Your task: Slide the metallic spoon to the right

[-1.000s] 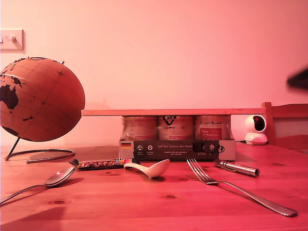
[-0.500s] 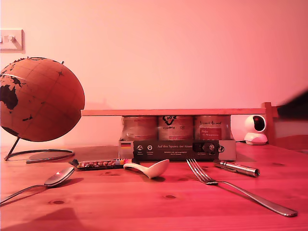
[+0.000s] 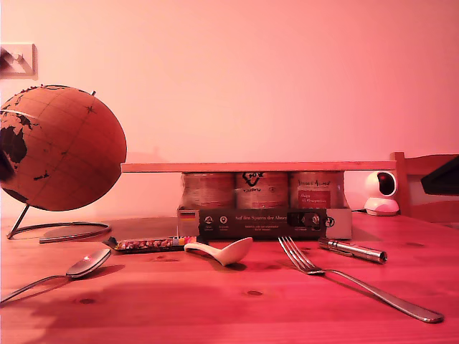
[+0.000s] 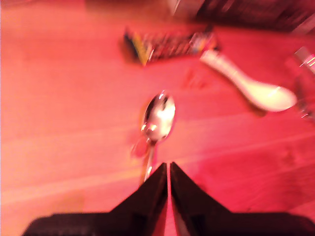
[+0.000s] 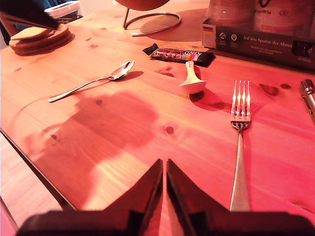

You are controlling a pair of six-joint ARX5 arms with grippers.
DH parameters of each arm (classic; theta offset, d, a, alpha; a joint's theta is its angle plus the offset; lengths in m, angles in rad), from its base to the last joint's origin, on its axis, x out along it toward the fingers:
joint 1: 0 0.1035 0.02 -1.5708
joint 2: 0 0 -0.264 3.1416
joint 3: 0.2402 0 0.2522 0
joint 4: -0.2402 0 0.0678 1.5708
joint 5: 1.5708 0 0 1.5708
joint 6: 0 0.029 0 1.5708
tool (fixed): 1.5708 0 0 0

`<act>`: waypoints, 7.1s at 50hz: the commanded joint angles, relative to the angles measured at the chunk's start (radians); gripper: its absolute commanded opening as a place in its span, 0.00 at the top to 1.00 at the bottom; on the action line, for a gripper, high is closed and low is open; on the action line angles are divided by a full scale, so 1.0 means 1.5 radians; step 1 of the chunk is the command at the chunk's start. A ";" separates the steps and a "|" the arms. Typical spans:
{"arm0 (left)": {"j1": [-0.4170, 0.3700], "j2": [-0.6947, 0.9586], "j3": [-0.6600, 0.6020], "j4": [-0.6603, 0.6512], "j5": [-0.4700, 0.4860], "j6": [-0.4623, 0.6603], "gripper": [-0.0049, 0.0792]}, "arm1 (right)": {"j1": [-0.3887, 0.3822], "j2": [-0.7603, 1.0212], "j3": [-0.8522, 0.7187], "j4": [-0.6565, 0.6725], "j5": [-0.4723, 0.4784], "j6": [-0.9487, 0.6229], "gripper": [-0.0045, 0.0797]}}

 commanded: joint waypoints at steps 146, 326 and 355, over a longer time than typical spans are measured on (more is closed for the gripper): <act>-0.239 0.346 0.132 -0.062 -0.137 0.029 0.88 | 0.002 0.004 0.001 0.057 0.000 -0.001 0.96; -0.468 0.493 0.289 0.020 -0.110 -0.102 0.87 | 0.002 0.004 0.001 0.057 0.000 -0.001 0.96; -0.455 0.493 0.372 -0.181 -0.197 -0.054 0.63 | 0.002 0.004 0.001 0.055 0.000 -0.001 0.96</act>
